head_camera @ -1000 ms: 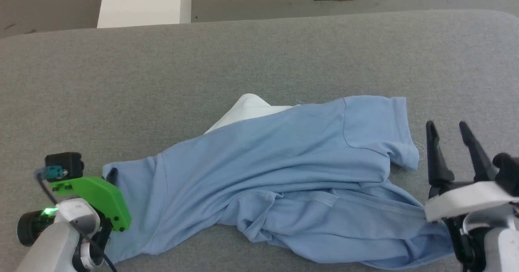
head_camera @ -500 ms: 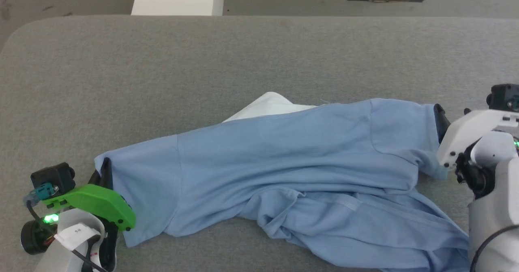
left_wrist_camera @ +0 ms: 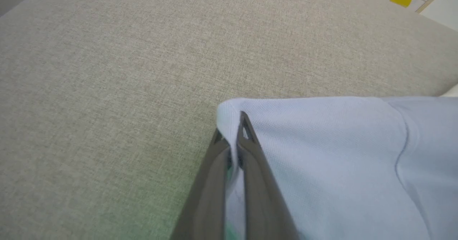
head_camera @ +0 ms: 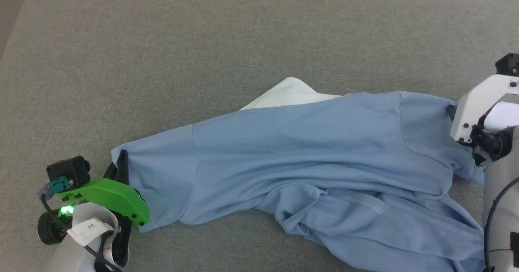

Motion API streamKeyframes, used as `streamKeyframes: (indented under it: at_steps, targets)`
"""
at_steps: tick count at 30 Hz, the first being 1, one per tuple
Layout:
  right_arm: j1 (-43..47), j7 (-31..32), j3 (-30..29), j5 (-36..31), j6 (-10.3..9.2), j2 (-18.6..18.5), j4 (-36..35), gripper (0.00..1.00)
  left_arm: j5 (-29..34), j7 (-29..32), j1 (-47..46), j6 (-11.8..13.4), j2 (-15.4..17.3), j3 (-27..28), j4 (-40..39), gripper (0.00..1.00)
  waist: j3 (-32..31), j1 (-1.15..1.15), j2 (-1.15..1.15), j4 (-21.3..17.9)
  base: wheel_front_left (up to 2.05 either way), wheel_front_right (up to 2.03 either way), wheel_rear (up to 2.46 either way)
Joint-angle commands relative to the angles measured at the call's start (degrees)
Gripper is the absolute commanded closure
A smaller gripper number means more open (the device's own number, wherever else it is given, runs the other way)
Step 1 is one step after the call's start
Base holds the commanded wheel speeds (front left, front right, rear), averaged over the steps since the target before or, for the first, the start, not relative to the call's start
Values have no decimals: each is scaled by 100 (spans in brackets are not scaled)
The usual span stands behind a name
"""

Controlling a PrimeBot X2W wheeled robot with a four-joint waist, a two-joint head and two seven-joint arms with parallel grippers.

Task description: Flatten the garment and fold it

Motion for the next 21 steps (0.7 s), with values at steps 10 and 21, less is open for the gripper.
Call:
streamKeyframes:
  at_steps: [10, 21]
  targets:
    - [291, 48, 541, 611, -6, -146, -536, 100, -244, -24, -238, -440, 56, 15, -104, 100, -366, 0, 0, -166, 0, 0, 0]
    - [-690, -320, 1131, 901, -6, -1029, -1733, 100, -745, 771, -2049, -795, 416, 370, -993, 100, -267, 0, 0, -503, 0, 0, 0]
